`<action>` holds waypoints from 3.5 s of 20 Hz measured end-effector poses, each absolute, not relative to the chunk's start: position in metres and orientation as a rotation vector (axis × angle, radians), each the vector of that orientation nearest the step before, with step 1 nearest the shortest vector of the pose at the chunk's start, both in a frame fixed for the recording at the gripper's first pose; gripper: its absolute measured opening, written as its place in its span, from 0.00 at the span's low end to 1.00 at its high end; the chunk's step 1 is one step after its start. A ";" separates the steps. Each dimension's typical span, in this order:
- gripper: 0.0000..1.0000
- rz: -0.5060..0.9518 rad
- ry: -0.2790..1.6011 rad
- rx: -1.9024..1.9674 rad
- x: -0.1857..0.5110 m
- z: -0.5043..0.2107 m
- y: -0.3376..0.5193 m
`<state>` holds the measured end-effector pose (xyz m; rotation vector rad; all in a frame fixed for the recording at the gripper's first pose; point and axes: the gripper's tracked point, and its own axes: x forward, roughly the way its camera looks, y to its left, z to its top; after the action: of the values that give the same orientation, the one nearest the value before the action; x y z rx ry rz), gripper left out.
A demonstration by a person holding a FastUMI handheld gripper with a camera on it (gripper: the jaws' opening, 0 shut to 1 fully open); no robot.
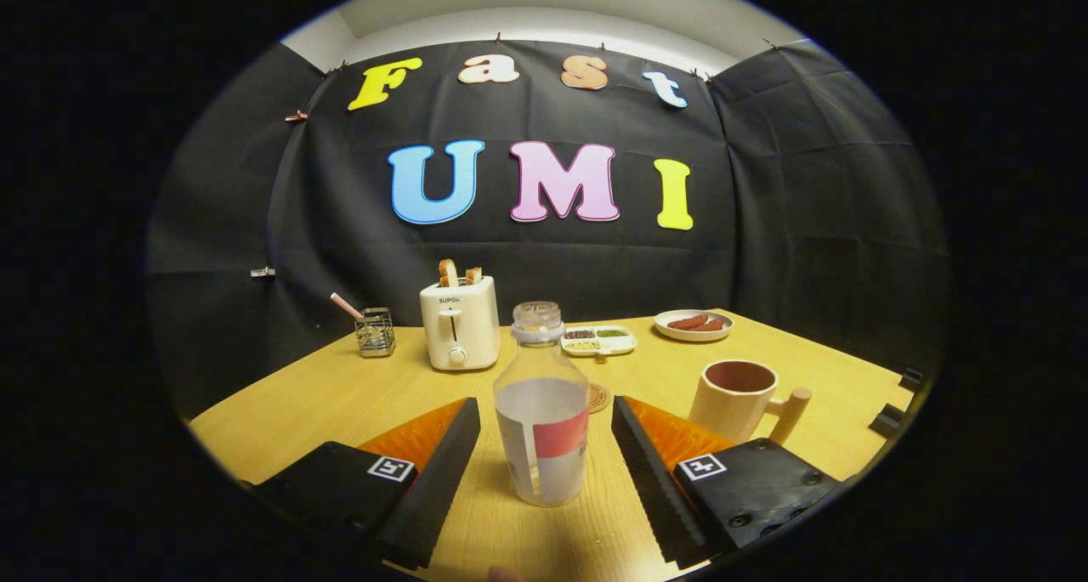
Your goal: Take the bottle from table, then pour the juice into the cup, finally place the bottle on the coaster
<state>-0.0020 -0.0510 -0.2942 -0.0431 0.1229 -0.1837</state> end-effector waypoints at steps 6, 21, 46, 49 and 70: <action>0.96 -0.183 0.127 -0.049 0.014 -0.315 -0.056; 0.76 -0.199 0.120 -0.010 0.027 -0.261 -0.052; 0.76 -0.261 0.245 0.844 0.031 -0.221 -0.105; 0.75 -0.286 0.249 0.959 0.030 -0.225 -0.111; 0.76 -0.378 0.266 1.531 0.037 -0.251 -0.131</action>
<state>0.0367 -0.1313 -0.2506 1.5314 0.2657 -0.3779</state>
